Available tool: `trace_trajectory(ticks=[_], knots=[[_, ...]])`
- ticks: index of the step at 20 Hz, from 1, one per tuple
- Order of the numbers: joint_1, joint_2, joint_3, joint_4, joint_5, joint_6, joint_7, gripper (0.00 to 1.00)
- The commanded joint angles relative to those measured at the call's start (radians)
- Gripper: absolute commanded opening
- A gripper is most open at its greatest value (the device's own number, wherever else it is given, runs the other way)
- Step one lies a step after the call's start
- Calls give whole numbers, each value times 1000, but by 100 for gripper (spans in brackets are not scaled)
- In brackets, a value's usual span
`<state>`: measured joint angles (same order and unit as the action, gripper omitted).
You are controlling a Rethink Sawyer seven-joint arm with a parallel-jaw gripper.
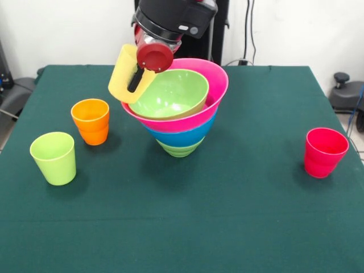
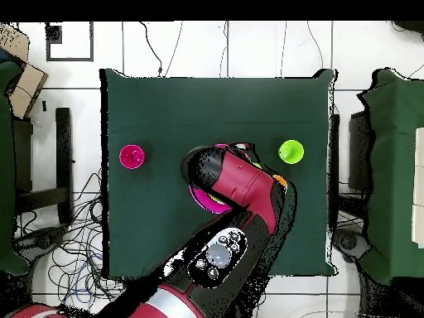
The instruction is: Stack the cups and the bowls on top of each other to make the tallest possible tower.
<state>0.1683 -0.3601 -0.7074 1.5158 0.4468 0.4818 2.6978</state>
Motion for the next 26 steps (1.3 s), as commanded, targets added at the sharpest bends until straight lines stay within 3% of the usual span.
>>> trace_trajectory(ticks=[1,18,26], knots=[[27,31,66,27,42,108,233,0],[62,33,65,70,88,137,237,0],[73,25,75,111,100,106,228,0]])
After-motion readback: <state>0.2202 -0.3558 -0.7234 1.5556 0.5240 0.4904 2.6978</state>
